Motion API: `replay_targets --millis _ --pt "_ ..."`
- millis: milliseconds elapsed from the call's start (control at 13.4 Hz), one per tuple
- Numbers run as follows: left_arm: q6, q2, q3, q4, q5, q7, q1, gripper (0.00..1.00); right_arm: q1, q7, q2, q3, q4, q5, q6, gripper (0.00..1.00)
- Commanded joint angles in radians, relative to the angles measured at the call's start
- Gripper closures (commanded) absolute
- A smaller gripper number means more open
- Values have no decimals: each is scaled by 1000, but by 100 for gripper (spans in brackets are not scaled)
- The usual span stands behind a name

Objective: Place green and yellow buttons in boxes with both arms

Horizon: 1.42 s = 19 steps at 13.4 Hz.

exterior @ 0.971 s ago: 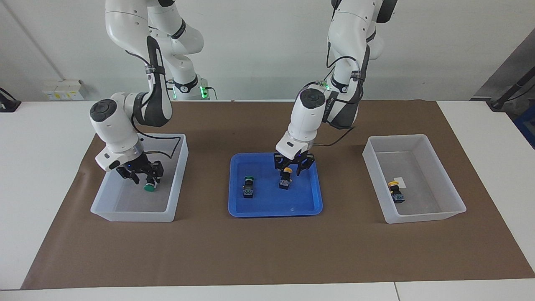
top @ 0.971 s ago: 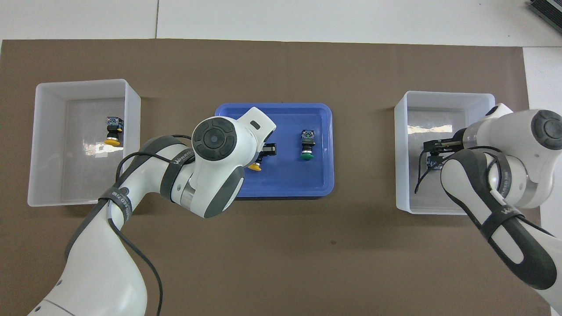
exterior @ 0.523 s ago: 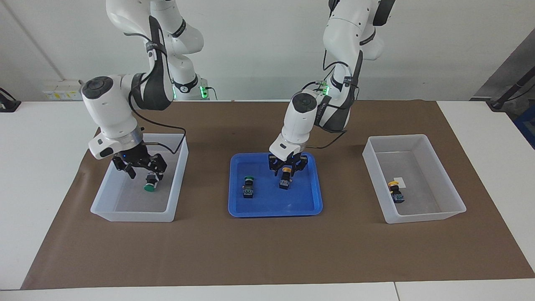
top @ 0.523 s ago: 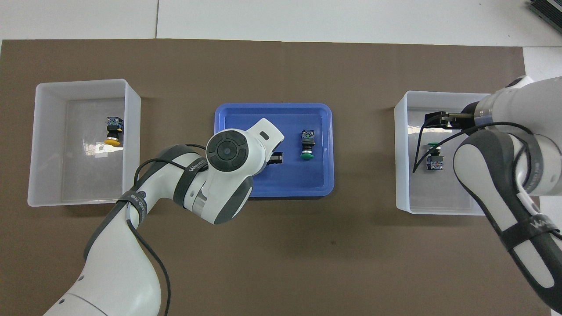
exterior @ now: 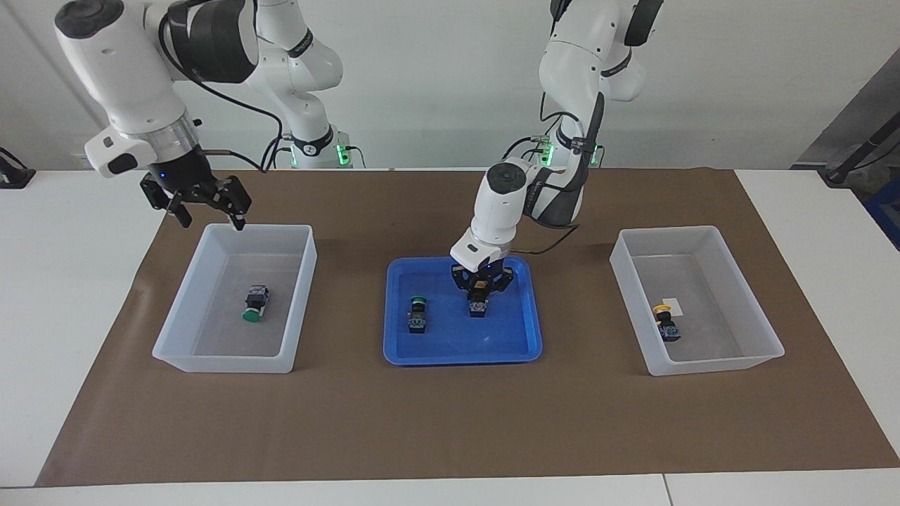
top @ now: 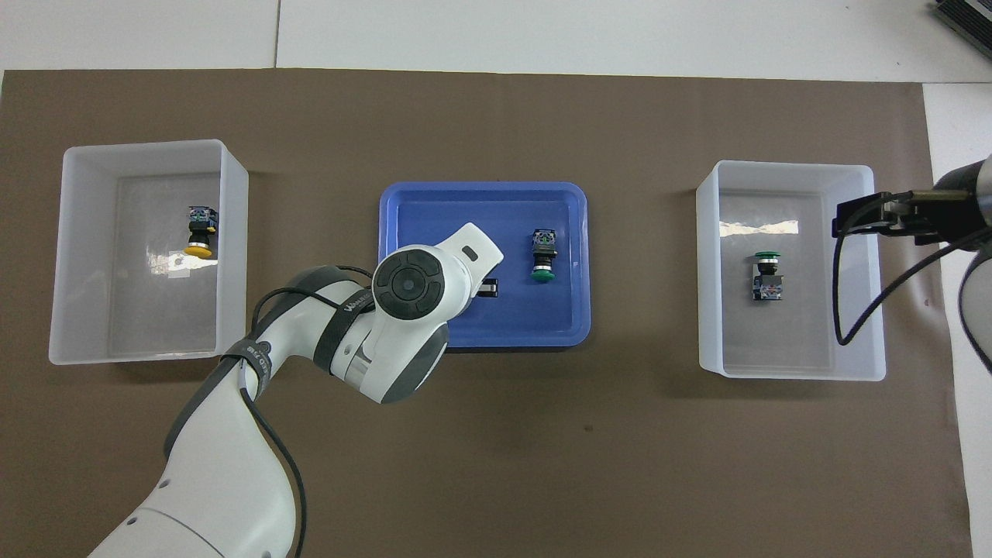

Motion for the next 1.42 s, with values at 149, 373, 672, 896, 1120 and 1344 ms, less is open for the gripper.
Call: replay_targets --millis 149,373,672,896,1120,1344 --pt "13 2 13 11 13 -5 -10 100 -4 -4 -14 12 83 -27 -145 0" --pt "-80 17 16 112 11 -5 2 100 -12 0 -24 11 61 -16 -145 0" --pt "-290 8 15 308 10 4 109 100 -15 2 -28 11 55 -10 -146 0" --pt "-427 -11 10 412 1 10 219 100 -15 2 -33 11 43 -10 -136 0" --pt "-528 -18 6 457 1 97 328 100 -3 3 -34 11 40 -12 -128 0" --pt "-594 -50 16 454 -8 260 423 100 66 35 -27 11 18 -29 -38 0"
